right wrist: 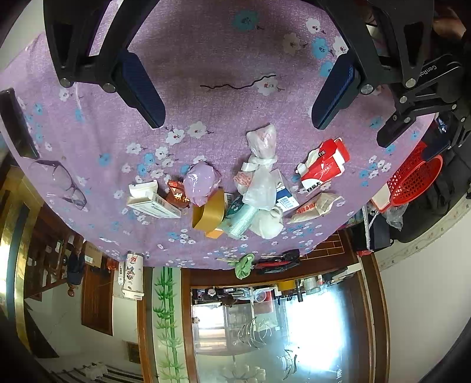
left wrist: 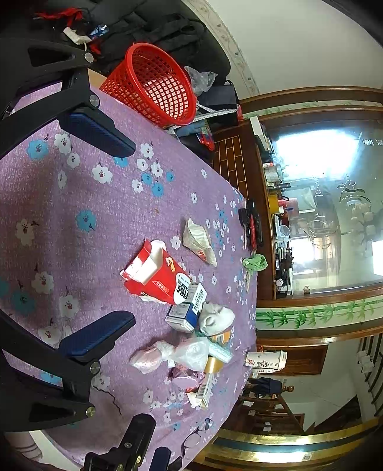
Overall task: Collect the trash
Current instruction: 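Move both tools toward the pile of trash on the table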
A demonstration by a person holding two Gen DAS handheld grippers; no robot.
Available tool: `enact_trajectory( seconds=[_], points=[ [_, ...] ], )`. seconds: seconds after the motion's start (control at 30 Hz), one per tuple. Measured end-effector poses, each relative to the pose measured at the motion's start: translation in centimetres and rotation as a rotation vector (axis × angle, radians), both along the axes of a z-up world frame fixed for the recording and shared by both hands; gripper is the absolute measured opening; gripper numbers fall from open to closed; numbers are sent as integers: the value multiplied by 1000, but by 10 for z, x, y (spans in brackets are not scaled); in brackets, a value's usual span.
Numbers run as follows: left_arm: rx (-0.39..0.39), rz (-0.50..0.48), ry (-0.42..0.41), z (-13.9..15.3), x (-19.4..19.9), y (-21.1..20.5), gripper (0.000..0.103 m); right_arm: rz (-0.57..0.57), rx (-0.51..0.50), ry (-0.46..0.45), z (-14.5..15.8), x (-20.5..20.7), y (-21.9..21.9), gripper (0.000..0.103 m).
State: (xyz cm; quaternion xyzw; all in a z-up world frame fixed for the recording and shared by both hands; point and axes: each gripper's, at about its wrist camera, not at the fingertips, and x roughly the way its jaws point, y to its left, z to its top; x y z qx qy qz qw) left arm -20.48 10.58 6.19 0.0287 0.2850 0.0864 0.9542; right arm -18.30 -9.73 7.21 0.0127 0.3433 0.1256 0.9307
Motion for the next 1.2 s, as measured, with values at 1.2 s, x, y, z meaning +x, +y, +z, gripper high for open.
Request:
enact_trajectory(
  seconds=[1.2],
  points=[
    [-22, 44, 61, -13, 8, 17, 103, 30, 20, 53, -4, 14, 7, 94]
  ],
)
